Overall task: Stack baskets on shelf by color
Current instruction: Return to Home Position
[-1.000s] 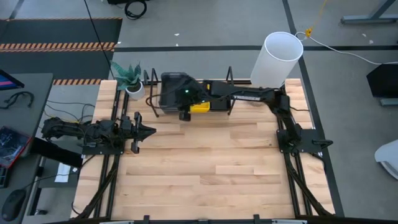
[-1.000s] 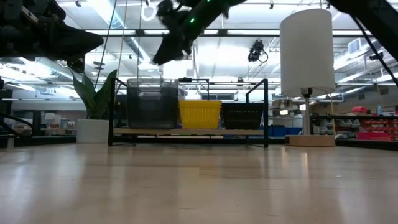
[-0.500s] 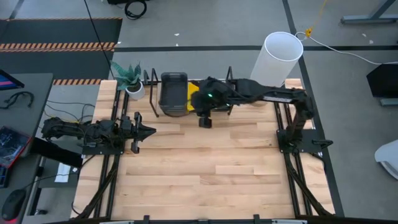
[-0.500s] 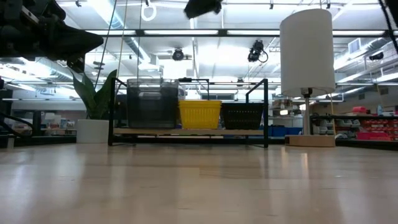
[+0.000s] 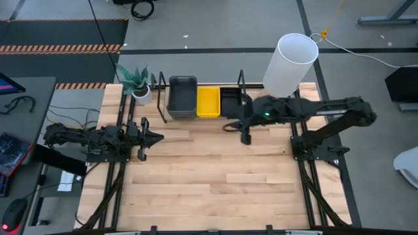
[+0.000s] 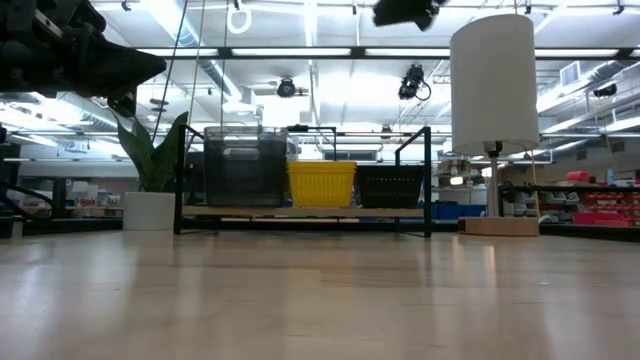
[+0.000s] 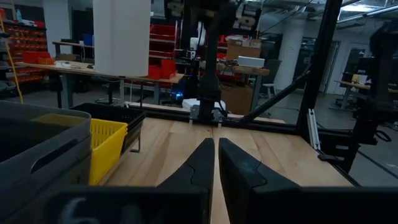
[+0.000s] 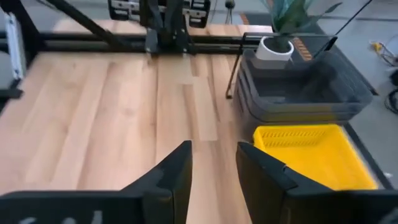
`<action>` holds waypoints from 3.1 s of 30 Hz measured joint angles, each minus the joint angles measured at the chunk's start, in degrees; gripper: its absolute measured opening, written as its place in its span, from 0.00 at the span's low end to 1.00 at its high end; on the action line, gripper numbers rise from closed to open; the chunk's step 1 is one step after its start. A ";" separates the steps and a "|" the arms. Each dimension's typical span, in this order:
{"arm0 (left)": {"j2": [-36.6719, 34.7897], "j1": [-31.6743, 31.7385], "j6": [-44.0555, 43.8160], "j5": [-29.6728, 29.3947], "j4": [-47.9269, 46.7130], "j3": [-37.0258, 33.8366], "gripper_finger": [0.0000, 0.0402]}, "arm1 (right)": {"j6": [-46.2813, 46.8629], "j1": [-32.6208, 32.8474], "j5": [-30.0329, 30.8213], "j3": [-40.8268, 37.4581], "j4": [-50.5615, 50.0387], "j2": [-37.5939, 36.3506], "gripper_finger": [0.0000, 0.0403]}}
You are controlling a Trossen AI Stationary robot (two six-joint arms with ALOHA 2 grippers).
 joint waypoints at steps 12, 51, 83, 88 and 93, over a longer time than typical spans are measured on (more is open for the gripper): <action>0.00 0.00 0.01 0.02 -0.02 0.00 0.10 | 4.86 -0.04 -0.48 -32.32 26.66 -25.92 0.29; 0.00 0.02 0.00 0.01 0.00 0.00 0.10 | 5.25 -5.11 -9.81 -66.58 61.01 -55.00 0.29; 0.00 0.00 0.01 0.01 -0.02 0.00 0.07 | 5.25 -5.11 -9.77 -66.58 60.99 -54.95 0.29; 0.00 0.01 0.00 0.00 -0.02 0.00 0.08 | 5.24 -5.11 -9.76 -66.58 60.98 -54.95 0.29; 0.00 0.00 0.00 0.00 0.00 0.00 0.10 | 5.23 -5.11 -9.75 -66.58 60.98 -54.95 0.29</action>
